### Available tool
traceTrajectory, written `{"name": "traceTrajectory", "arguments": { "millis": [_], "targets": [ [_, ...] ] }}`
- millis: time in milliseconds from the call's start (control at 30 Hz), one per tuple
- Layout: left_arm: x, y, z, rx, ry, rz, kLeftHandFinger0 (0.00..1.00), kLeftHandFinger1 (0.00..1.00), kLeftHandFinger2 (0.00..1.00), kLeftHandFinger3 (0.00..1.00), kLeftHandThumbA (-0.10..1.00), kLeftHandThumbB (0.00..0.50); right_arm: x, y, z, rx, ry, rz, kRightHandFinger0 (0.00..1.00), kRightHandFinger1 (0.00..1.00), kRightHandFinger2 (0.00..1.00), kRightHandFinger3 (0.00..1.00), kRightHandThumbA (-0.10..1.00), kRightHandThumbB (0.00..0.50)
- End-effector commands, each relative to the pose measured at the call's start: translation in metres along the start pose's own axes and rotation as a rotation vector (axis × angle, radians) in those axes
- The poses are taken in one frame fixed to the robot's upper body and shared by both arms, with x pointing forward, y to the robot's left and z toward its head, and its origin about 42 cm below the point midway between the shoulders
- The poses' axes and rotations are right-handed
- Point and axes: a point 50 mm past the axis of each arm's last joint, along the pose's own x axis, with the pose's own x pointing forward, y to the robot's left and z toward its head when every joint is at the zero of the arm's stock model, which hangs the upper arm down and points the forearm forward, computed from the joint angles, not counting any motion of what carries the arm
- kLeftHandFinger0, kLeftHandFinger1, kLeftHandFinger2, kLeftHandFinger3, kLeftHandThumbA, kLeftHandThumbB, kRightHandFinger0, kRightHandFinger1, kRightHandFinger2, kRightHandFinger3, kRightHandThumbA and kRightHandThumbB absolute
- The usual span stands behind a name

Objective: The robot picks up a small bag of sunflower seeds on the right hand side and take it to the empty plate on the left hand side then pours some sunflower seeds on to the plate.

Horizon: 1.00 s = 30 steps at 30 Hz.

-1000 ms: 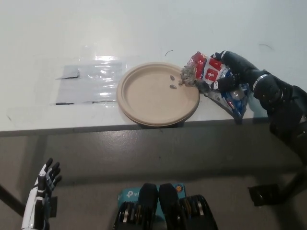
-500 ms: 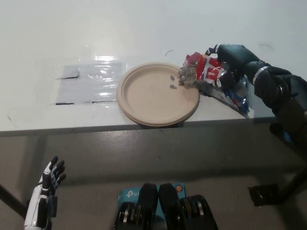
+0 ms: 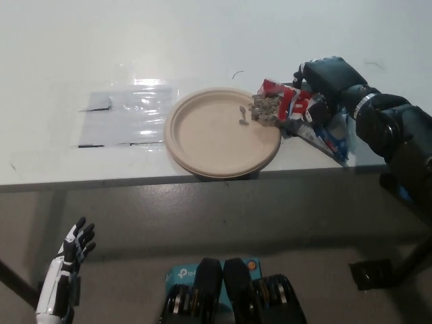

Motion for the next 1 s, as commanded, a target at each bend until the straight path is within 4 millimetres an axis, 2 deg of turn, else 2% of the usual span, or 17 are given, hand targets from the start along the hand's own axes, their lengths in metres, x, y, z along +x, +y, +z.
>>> {"name": "traceTrajectory", "arguments": {
  "millis": [0, 167, 267, 300, 333, 367, 400, 533, 567, 600, 633, 700, 733, 800, 833, 900, 967],
  "targets": [
    [0.006, 0.007, 0.009, 0.042, -0.038, -0.021, 1.00, 1.00, 1.00, 1.00, 1.00, 0.225, 0.006, -0.039, 0.005, -0.127, -0.077, -0.120, 0.00, 0.30, 0.52, 0.29, 0.84, 0.094],
    [0.006, 0.007, 0.010, 0.045, -0.040, -0.021, 1.00, 1.00, 1.00, 1.00, 1.00, 0.228, 0.010, -0.043, 0.017, -0.127, -0.092, -0.082, 0.00, 0.28, 0.54, 0.28, 0.74, 0.069],
    [0.006, 0.005, 0.010, 0.045, -0.037, -0.019, 1.00, 1.00, 1.00, 1.00, 1.00, 0.233, 0.011, -0.042, 0.021, -0.155, -0.042, -0.067, 0.05, 0.26, 0.45, 0.31, 0.84, 0.197],
    [0.006, 0.005, 0.010, 0.045, -0.037, -0.019, 1.00, 1.00, 1.00, 1.00, 1.00, 0.234, 0.011, -0.042, 0.021, -0.155, -0.041, -0.067, 0.01, 0.22, 0.39, 0.27, 0.84, 0.200],
    [0.006, 0.006, 0.010, 0.047, -0.040, -0.019, 1.00, 1.00, 1.00, 1.00, 1.00, 0.223, 0.015, -0.038, 0.020, -0.148, 0.040, 0.032, 0.44, 0.60, 0.74, 0.88, 0.87, 0.389],
    [0.005, 0.006, 0.010, 0.043, -0.041, -0.019, 1.00, 1.00, 1.00, 1.00, 1.00, 0.214, 0.018, -0.033, 0.019, -0.131, 0.112, 0.125, 0.82, 1.00, 1.00, 1.00, 0.85, 0.487],
    [0.004, 0.007, 0.010, 0.040, -0.042, -0.016, 1.00, 1.00, 1.00, 1.00, 1.00, 0.211, 0.019, -0.027, 0.016, -0.046, 0.193, 0.211, 1.00, 1.00, 1.00, 1.00, 0.71, 0.499],
    [0.004, 0.007, 0.010, 0.045, -0.038, -0.015, 1.00, 1.00, 1.00, 1.00, 1.00, 0.216, 0.021, -0.016, 0.012, -0.075, 0.287, 0.300, 1.00, 1.00, 1.00, 1.00, 0.77, 0.500],
    [0.006, 0.007, 0.010, 0.045, -0.039, -0.015, 1.00, 1.00, 1.00, 1.00, 1.00, 0.214, 0.021, -0.012, 0.010, -0.139, 0.284, 0.292, 0.81, 0.96, 1.00, 1.00, 0.89, 0.494],
    [0.006, 0.007, 0.010, 0.043, -0.039, -0.015, 1.00, 1.00, 1.00, 1.00, 1.00, 0.215, 0.020, -0.010, 0.010, -0.142, 0.282, 0.280, 0.63, 0.69, 0.77, 0.94, 0.90, 0.425],
    [0.006, 0.007, 0.010, 0.037, -0.041, -0.016, 1.00, 1.00, 1.00, 1.00, 1.00, 0.212, 0.019, -0.003, 0.008, -0.169, 0.283, 0.243, 0.36, 0.47, 0.60, 0.71, 0.92, 0.303],
    [0.005, 0.007, 0.010, 0.035, -0.044, -0.017, 1.00, 1.00, 1.00, 1.00, 1.00, 0.216, 0.018, 0.005, 0.006, -0.175, 0.298, 0.239, 0.14, 0.28, 0.44, 0.61, 0.91, 0.213],
    [0.005, 0.007, 0.010, 0.039, -0.042, -0.016, 1.00, 1.00, 1.00, 1.00, 1.00, 0.219, 0.015, 0.014, 0.003, -0.199, 0.297, 0.227, 0.35, 0.51, 0.66, 0.74, 0.89, 0.105],
    [0.005, 0.007, 0.010, 0.042, -0.046, -0.021, 1.00, 1.00, 1.00, 1.00, 1.00, 0.214, 0.011, 0.025, -0.001, -0.228, 0.283, 0.224, 0.52, 0.67, 0.81, 0.88, 0.89, 0.058],
    [0.006, 0.007, 0.010, 0.040, -0.048, -0.022, 1.00, 1.00, 1.00, 1.00, 1.00, 0.207, 0.009, 0.030, -0.003, -0.238, 0.273, 0.225, 0.60, 0.72, 0.85, 0.93, 0.94, 0.055],
    [0.006, 0.007, 0.011, 0.048, -0.048, -0.025, 1.00, 1.00, 1.00, 1.00, 1.00, 0.209, 0.004, 0.039, -0.005, -0.282, 0.236, 0.201, 0.56, 0.65, 0.76, 0.88, 0.97, 0.056],
    [0.010, 0.006, 0.012, 0.054, -0.053, -0.032, 1.00, 1.00, 1.00, 1.00, 1.00, 0.221, 0.000, 0.044, -0.006, -0.350, 0.173, 0.159, 0.05, 0.10, 0.29, 0.48, 1.00, 0.062]
  ]
}}
